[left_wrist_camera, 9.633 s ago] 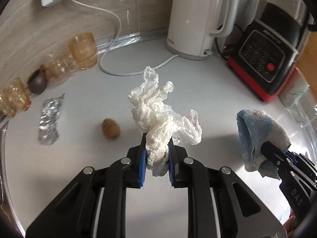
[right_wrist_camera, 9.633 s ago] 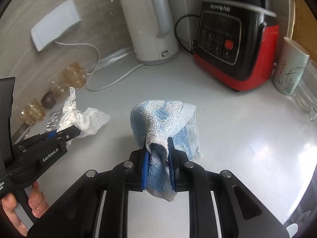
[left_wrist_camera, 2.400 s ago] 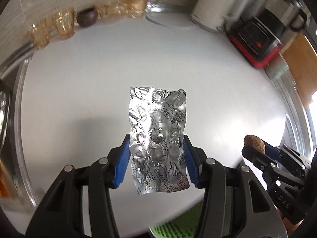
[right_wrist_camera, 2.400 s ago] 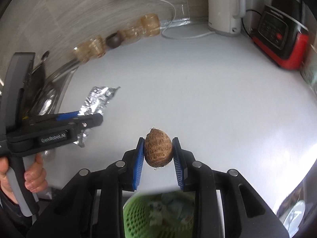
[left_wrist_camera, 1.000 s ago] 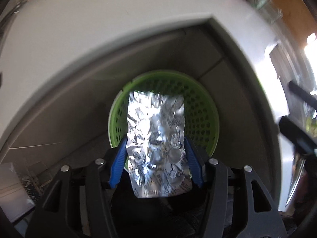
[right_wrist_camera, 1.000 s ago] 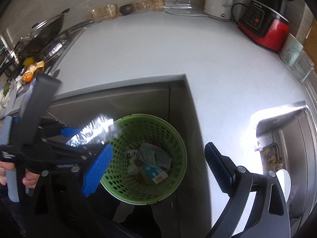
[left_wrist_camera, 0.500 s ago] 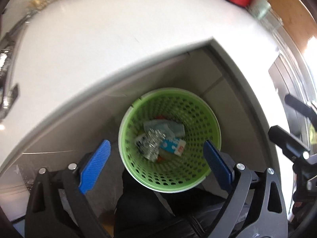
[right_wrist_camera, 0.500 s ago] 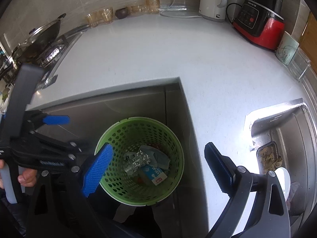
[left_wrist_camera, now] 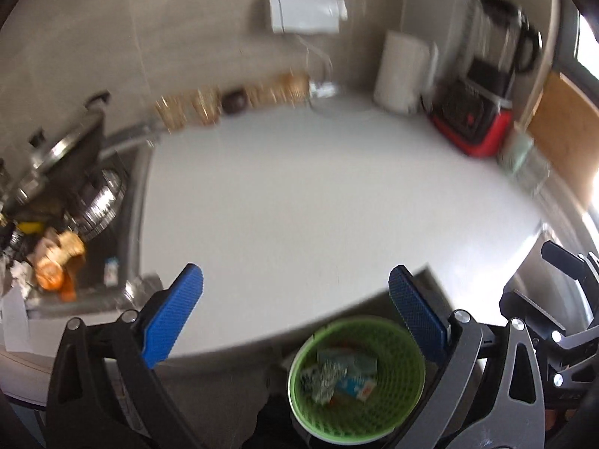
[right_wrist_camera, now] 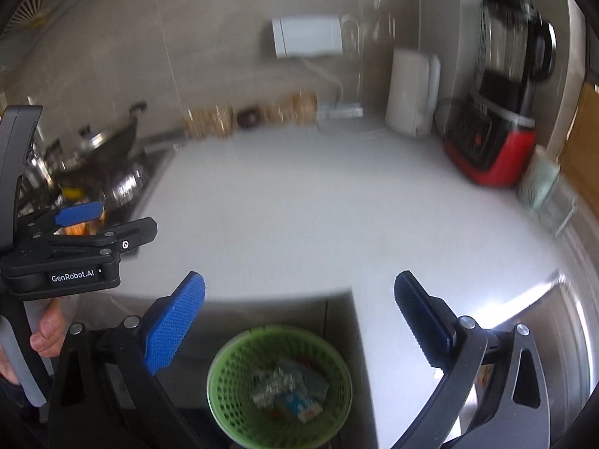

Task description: Collect trash

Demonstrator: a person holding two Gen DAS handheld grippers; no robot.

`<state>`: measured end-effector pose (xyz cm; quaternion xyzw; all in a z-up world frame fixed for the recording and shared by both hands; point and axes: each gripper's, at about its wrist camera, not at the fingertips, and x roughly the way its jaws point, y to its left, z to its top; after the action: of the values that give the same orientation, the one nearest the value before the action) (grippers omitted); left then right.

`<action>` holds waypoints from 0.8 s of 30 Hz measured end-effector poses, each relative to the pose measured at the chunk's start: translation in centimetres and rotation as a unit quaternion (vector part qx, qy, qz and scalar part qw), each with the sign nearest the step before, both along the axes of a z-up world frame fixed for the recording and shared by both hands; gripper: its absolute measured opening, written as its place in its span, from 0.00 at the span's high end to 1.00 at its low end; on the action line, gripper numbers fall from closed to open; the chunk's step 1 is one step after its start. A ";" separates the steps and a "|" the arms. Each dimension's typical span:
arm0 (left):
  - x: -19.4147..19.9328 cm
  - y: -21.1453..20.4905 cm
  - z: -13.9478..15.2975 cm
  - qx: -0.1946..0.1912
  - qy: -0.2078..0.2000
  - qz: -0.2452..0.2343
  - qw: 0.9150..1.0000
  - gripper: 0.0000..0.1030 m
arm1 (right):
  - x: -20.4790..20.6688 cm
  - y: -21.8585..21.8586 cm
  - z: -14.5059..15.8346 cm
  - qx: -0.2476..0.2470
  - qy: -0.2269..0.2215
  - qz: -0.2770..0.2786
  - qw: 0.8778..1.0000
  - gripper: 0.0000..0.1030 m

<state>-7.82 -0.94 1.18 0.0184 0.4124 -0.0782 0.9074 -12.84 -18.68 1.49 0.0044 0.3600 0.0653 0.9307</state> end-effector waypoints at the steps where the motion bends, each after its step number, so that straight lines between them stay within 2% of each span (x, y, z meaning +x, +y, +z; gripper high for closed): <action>1: -0.1 -0.1 0.9 -0.003 -0.010 0.006 1.000 0.08 | 0.1 0.1 0.9 0.000 -0.009 0.000 1.000 0.02; 6: -0.2 -0.2 5.7 -0.003 -0.054 0.020 0.998 0.07 | 0.4 0.2 6.3 -0.010 -0.071 0.005 0.997 0.02; 11: -0.9 -1.0 8.9 0.001 -0.093 0.020 0.995 0.07 | 0.2 0.0 9.8 -0.018 -0.106 0.004 0.994 0.02; 17: -0.7 -1.7 10.5 0.002 -0.110 0.031 0.993 0.07 | -0.1 -0.3 10.9 -0.020 -0.117 0.002 0.993 0.02; 24: -0.1 -1.9 10.0 0.005 -0.106 0.039 0.994 0.07 | 0.2 -1.0 10.7 -0.018 -0.112 -0.006 0.994 0.02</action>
<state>-7.93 -2.89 11.17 0.0149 0.3148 -0.0384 0.9483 -12.67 -19.69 12.20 -0.0177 0.2551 0.0535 0.9653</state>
